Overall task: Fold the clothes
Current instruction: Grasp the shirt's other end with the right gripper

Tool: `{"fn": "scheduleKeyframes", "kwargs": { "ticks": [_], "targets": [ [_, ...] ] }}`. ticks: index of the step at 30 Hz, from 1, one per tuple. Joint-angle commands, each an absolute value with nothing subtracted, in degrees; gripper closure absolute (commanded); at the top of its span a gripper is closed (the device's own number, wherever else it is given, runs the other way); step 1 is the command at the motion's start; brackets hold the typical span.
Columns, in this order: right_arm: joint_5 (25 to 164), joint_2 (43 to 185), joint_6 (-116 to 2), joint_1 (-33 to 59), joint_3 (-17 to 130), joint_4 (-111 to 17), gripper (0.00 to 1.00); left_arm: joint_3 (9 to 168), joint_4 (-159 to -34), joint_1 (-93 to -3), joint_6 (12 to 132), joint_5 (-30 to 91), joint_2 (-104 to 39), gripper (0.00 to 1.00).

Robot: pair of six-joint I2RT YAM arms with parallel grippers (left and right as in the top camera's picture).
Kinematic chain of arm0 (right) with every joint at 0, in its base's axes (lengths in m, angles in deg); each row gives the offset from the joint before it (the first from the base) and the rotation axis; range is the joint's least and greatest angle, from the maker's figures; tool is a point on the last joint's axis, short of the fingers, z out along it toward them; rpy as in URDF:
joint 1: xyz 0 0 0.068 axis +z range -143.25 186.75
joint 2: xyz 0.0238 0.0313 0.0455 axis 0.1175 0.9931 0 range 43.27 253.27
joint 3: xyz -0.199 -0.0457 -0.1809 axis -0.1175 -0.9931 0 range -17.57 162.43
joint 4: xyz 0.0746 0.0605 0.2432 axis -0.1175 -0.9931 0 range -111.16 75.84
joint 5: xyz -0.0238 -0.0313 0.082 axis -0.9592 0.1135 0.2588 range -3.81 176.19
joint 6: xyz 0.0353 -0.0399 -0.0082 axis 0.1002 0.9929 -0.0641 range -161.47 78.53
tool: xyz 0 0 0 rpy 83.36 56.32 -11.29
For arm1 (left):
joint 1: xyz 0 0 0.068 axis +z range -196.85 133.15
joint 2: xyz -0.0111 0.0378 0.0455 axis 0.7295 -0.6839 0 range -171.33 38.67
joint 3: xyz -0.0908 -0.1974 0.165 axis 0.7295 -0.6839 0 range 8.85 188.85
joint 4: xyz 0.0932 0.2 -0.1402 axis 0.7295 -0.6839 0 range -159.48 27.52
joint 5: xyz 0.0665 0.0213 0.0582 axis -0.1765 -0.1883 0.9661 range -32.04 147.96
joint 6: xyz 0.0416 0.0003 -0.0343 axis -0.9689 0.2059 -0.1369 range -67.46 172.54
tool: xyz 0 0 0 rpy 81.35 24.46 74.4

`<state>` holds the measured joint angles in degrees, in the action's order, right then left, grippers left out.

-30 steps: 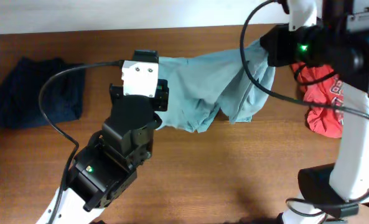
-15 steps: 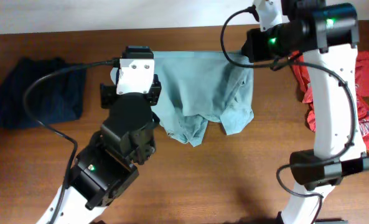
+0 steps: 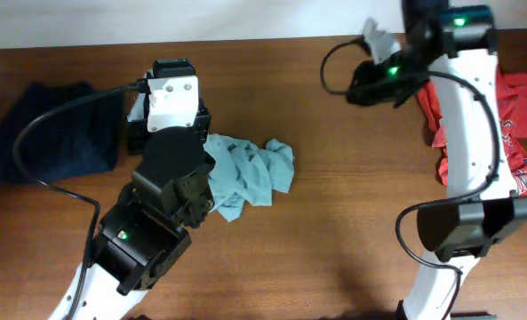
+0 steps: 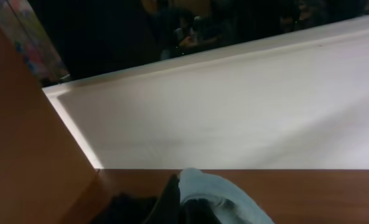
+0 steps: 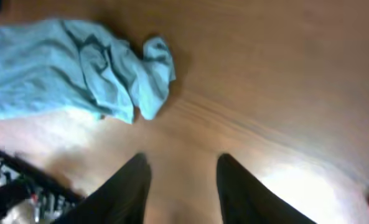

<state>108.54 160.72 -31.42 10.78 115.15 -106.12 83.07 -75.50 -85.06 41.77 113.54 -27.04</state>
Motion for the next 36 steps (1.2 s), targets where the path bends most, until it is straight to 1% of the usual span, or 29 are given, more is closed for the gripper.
{"fn": "scheduleKeyframes", "kwargs": {
  "ticks": [1, 4, 10, 12, 16, 18, 20, 25, 31, 36],
  "targets": [
    [113.9, 161.9, -24.7, 12.5, 109.5, -105.8, 0.57, 83.9, -75.4, -84.8, 40.9, 114.6, -26.1, 0.99],
    [115.2, 161.9, -22.5, 14.0, 103.6, -104.6, 0.54, 83.9, -75.4, -84.8, 40.9, 114.6, -26.1, 0.99],
    [115.7, 161.9, -22.2, 18.7, 92.5, -100.9, 0.54, 83.9, -75.4, -84.0, 41.7, 114.8, -26.7, 0.99],
    [116.9, 161.9, -22.6, 20.4, 89.6, -99.2, 0.54, 83.9, -76.5, -82.9, 44.5, 114.7, -26.9, 0.99],
    [117.1, 161.6, -27.3, 24.0, 85.0, -93.7, 0.54, 83.9, -80.9, -80.1, 50.8, 112.5, -26.9, 0.99],
    [114.3, 161.5, -29.7, 26.1, 83.0, -90.4, 0.54, 83.9, -83.1, -78.5, 53.3, 108.8, -26.9, 0.99],
    [108.0, 161.5, -33.4, 28.8, 80.5, -86.0, 0.54, 83.9, -84.5, -77.0, 55.0, 105.5, -26.9, 0.99],
    [98.5, 161.5, -35.9, 33.8, 74.1, -77.0, 0.54, 83.9, -85.5, -74.4, 56.5, 102.0, -26.9, 0.99],
    [98.2, 161.5, -35.9, 34.9, 66.3, -68.7, 0.54, 83.9, -85.5, -73.8, 56.5, 101.6, -26.9, 0.99],
    [99.6, 161.5, -33.1, 35.7, 63.0, -66.5, 0.55, 83.9, -85.6, -73.8, 56.4, 101.6, -26.9, 0.99]
  ]
}}
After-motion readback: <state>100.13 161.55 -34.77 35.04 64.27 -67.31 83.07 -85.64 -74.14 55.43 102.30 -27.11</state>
